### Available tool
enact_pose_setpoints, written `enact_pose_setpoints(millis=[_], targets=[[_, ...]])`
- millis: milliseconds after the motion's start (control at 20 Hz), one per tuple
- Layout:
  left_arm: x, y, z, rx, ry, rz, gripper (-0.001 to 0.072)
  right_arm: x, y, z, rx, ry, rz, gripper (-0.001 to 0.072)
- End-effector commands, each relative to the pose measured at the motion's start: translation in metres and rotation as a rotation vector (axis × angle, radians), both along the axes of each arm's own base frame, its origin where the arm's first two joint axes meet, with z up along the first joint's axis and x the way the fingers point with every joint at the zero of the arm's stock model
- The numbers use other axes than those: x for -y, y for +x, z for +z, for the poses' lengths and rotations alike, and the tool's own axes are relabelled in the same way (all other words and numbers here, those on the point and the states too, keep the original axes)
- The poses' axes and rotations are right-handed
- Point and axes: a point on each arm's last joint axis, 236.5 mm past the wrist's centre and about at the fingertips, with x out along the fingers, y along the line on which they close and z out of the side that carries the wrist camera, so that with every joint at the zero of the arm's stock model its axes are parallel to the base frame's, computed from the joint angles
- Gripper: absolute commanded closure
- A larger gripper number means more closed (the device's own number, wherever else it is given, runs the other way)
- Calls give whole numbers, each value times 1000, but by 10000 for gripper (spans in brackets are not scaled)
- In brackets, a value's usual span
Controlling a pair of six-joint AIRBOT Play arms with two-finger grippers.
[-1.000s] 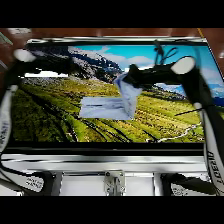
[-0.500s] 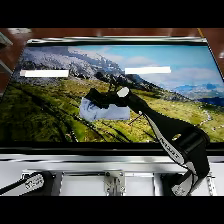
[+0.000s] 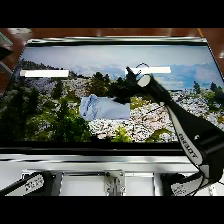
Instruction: Fold the shirts.
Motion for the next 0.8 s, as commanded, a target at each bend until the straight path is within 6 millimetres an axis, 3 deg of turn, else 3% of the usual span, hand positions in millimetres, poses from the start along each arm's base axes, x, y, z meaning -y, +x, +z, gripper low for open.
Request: enact_pose_setpoints(millis=[0, 100, 300, 450, 550, 600, 700, 750], targets=[[1, 0, -8, -17, -1, -5, 672, 137, -26, -34, -176, -387, -10, 76], [1, 0, -8, -17, -2, -5, 672, 138, -14, -50, -170, -356, -22, 76], [1, 0, -8, -18, -3, -5, 672, 97, 12, -85, -136, -181, -29, 76], [1, 0, -8, -18, -3, -5, 672, 77, 14, -103, -165, -87, -30, 76], [1, 0, -8, -18, -4, -5, 672, 62, 15, -102, -173, -5, -24, 81], [1, 0, -8, -23, -14, 0, 672, 55, 15, -99, -183, 32, -32, 189], [7, 0, -8, -26, -17, -10, 672, 42, 18, -87, -169, 106, -25, 656], [11, 0, -8, -26, -17, -19, 672, 34, 21, -74, -139, 162, 1, 661]])
